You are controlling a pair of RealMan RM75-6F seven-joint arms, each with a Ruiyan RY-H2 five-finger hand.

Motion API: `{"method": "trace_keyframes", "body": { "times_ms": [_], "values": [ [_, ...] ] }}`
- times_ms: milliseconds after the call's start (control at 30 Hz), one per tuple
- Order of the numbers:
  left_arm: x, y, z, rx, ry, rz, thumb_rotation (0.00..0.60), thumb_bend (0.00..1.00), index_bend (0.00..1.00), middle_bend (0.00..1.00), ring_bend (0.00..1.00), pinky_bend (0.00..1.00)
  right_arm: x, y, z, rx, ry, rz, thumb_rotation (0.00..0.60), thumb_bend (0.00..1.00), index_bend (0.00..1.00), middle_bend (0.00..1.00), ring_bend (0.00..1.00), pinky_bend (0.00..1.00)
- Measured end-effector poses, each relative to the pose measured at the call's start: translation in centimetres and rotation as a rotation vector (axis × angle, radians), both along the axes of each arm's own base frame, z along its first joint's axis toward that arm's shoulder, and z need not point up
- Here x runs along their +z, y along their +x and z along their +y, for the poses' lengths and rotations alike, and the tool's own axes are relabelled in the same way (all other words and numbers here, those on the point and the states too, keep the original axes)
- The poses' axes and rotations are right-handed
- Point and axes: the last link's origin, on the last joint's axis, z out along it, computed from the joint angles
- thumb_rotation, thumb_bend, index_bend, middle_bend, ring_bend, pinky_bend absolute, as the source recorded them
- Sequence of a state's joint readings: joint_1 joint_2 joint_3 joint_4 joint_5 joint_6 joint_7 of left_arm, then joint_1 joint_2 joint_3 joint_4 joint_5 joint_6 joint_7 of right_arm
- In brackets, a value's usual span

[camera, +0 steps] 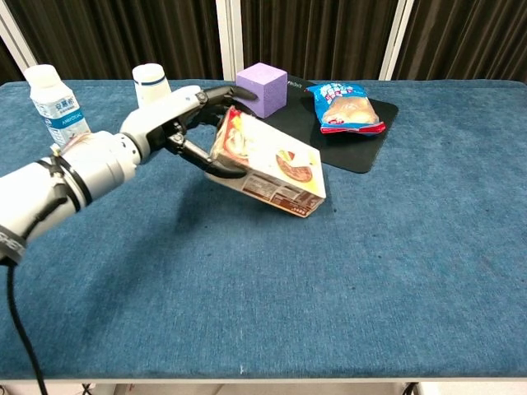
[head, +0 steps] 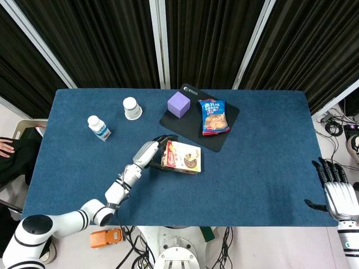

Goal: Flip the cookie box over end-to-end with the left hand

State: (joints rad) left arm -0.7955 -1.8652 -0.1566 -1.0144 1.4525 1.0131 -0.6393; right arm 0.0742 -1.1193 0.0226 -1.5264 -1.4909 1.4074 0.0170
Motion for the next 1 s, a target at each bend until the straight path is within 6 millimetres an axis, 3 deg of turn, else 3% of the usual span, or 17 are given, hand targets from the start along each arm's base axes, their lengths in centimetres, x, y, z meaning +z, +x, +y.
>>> {"method": "trace_keyframes", "body": {
  "times_ms": [333, 467, 633, 767, 867, 1000],
  "values": [
    [1.3, -1.3, 0.1, -0.041, -0.007, 0.154, 0.6, 0.05, 0.0, 0.0, 0.0, 0.0, 0.0, 0.0, 0.0, 0.008, -0.008, -0.016, 0.6, 0.0, 0.0, 0.0, 0.0, 0.0],
    [3.1, -1.7, 0.2, -0.061, 0.049, 0.19, 0.6, 0.05, 0.0, 0.0, 0.0, 0.0, 0.5, 0.0, 0.1, 0.015, -0.015, -0.022, 0.6, 0.0, 0.0, 0.0, 0.0, 0.0],
    [7.4, -3.4, 0.0, -0.051, 0.173, 0.278, 0.6, 0.05, 0.0, 0.0, 0.0, 0.0, 1.4, -0.1, 0.1, 0.019, -0.029, -0.048, 0.6, 0.0, 0.0, 0.0, 0.0, 0.0],
    [11.6, -5.9, -1.2, -0.013, 0.282, 0.422, 0.6, 0.05, 0.03, 0.0, 0.0, 0.0, 2.2, -0.5, 0.0, 0.023, -0.05, -0.077, 0.6, 0.0, 0.0, 0.0, 0.0, 0.0],
    [15.2, -8.5, -3.2, 0.045, 0.362, 0.567, 0.6, 0.05, 0.04, 0.0, 0.0, 0.0, 2.8, -0.9, 0.0, 0.03, -0.072, -0.092, 0.6, 0.0, 0.0, 0.0, 0.0, 0.0],
    [19.6, -12.8, -7.7, 0.187, 0.436, 0.714, 0.6, 0.05, 0.04, 0.0, 0.0, 0.0, 3.0, -1.5, 0.2, 0.035, -0.094, -0.111, 0.6, 0.0, 0.0, 0.0, 0.0, 0.0]
  ]
}}
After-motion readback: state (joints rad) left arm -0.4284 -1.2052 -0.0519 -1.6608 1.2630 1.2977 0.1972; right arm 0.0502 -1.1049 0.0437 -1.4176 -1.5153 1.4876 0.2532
